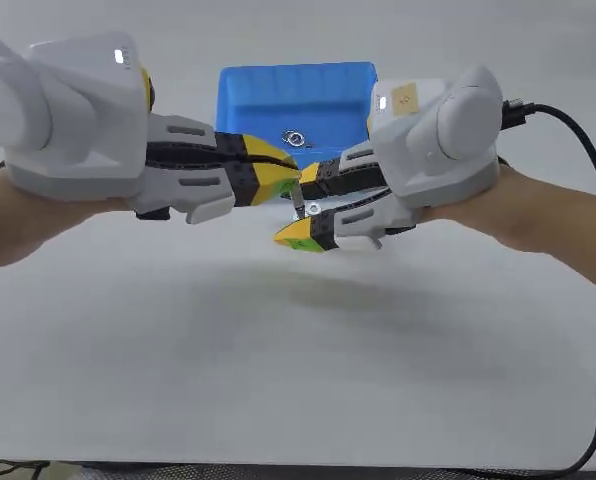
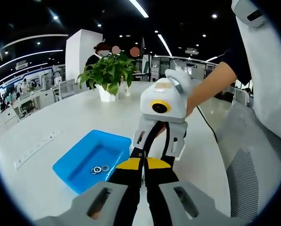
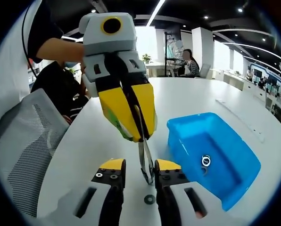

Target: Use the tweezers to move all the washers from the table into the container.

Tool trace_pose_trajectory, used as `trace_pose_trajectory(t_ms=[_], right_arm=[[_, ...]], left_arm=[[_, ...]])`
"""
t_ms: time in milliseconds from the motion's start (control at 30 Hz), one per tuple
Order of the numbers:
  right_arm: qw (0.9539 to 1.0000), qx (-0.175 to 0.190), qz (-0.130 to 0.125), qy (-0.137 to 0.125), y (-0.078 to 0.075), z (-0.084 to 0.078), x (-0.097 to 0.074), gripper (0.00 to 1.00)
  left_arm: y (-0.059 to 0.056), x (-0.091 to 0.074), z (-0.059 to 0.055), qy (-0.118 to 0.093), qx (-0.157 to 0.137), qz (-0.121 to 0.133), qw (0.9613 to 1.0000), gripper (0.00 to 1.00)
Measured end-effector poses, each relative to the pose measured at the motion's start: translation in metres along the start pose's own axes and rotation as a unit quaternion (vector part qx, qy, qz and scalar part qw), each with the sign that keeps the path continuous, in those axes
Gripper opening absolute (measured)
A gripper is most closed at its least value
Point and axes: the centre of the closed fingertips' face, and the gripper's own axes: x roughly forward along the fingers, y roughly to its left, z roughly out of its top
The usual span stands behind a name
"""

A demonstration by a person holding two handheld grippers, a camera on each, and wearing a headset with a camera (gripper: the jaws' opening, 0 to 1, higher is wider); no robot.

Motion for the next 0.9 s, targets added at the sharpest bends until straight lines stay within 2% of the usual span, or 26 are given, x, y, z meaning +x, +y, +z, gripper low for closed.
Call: trace_pose_trajectory(t_ms=[200,467,533,800,900], right_arm=[[0.9999,-0.009,-0.003,0.008,-0.007,-0.002,0.0,0.13],[0.9998,-0.019,0.0,0.009,-0.008,-0.003,-0.001,0.11],[0.9998,-0.02,-0.004,0.006,-0.009,-0.002,-0.001,0.11],[0.9999,-0.002,-0.011,-0.012,-0.011,-0.002,-0.004,0.1],[0.9998,0.01,-0.008,-0.016,-0.01,-0.003,-0.005,0.11]], left_arm=[[-0.001,0.001,0.0,0.001,0.003,-0.002,1.0,0.05],[0.001,0.003,0.001,0.004,0.003,0.0,1.0,0.05],[0.004,0.004,0.002,-0.001,-0.013,0.008,0.9999,0.06],[0.006,0.009,0.006,-0.008,-0.022,0.014,0.9996,0.06],[0.004,0.01,0.006,-0.006,0.002,0.01,0.9999,0.06]])
